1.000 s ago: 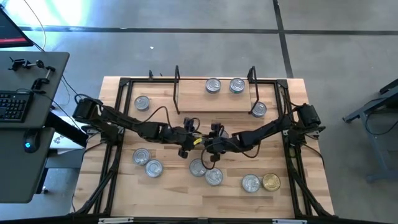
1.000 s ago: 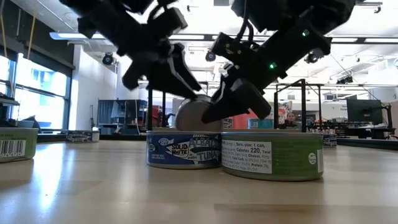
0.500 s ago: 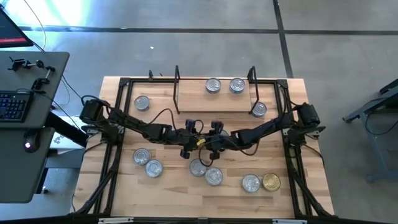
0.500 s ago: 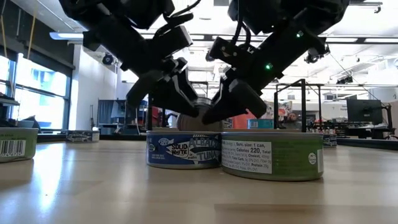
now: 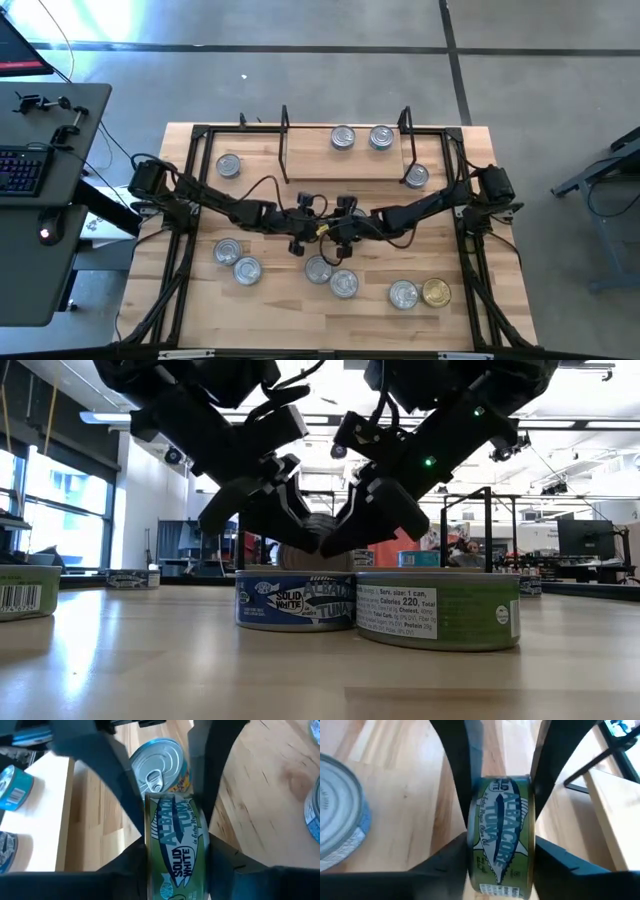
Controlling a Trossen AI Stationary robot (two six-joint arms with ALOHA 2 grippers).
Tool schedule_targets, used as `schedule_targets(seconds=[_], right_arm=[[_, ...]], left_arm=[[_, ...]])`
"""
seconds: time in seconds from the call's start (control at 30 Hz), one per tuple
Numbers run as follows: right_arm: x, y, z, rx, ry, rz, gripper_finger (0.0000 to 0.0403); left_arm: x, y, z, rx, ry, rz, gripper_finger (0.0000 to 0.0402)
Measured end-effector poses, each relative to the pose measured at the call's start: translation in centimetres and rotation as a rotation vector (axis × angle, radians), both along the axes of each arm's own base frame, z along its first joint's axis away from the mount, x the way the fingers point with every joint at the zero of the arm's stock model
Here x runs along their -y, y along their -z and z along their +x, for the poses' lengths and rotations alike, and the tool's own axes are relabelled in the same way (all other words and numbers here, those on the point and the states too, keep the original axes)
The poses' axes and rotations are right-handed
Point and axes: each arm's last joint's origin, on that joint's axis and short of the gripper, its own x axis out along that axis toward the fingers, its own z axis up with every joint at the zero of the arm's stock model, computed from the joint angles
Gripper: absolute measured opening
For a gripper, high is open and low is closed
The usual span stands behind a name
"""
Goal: Stack canned seafood by type on shelf
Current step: Put the green tuna can on the shelf
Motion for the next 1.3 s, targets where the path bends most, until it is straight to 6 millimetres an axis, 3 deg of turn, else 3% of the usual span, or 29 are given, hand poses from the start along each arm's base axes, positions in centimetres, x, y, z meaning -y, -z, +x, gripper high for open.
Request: schedule_targets(seconds=[0.13,0.4,0.5,0.67,0.9,1.17,1.3], right_arm=[[-0.2,-1.3,-1.0,-0.023,0.054,0.002,0.0224],[-2.0,-4.3,-4.5,-0.061,0.196,0.006,0.0220],[-3.4,-4.4,-5.9,-0.097,0.213,-0.019,0.0216],[-6.1,-4.8,-9.3,-0.130,0.289,-0.037,0.0211],[-8.6,-5.5,-11.6,0.022,0.349,-0.127,0.0210],[-8.6,-5.7,-11.7,0.065,0.368,-0.179,0.0210],[-8.3,-5.7,-11.5,0.061,0.377,-0.185,0.0210]], left_arm=[[0.5,-0.1,-0.2,-0.007,-0.003,0.056,0.0118],[0.8,-2.3,0.1,0.013,-0.191,0.420,0.0118],[-1.4,-3.0,0.9,0.045,-0.262,0.433,0.0118],[-7.4,-4.0,1.7,0.017,-0.352,0.412,0.0118],[-14.4,-4.7,0.9,-0.049,-0.381,0.337,0.0118],[-17.5,-4.0,-0.3,-0.119,-0.393,0.305,0.0119],[-17.7,-4.0,-0.3,-0.119,-0.399,0.305,0.0157]])
